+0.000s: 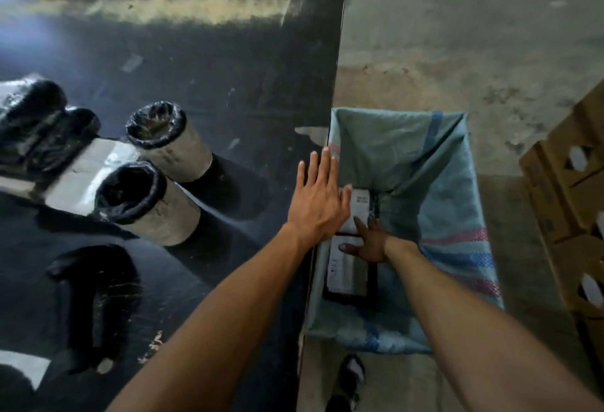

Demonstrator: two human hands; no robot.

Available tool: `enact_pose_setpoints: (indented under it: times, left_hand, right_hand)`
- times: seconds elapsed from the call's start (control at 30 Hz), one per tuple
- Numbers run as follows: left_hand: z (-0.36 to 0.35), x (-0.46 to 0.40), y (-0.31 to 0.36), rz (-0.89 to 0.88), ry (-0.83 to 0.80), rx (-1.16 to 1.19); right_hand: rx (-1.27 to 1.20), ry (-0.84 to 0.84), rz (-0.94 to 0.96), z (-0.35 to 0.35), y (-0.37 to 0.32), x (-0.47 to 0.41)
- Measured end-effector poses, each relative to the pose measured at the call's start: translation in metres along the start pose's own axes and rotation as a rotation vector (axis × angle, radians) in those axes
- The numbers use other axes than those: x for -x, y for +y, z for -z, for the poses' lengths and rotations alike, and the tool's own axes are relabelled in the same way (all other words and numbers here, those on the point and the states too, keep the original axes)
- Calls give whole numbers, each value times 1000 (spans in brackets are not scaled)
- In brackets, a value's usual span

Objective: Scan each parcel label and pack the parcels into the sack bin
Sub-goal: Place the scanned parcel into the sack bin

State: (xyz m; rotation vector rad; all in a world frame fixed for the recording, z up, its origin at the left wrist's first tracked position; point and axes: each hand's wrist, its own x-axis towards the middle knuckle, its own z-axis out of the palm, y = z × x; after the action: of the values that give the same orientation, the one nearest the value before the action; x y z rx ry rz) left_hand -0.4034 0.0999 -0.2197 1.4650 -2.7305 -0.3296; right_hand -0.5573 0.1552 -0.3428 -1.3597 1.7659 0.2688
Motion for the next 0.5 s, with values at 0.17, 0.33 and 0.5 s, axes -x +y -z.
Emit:
enact_pose_setpoints:
  times: [0.17, 0.33, 0.5]
  left_hand:
    - [6, 4, 0, -8, 37, 91]
    - [32, 10, -5, -20, -27, 228]
    - [100, 11, -9, -110, -76, 283]
  right_hand:
    - [-95, 251, 99, 35, -7, 49]
    - [-155, 455, 39, 65, -15, 106]
    - [-181, 639, -16, 98, -52, 166]
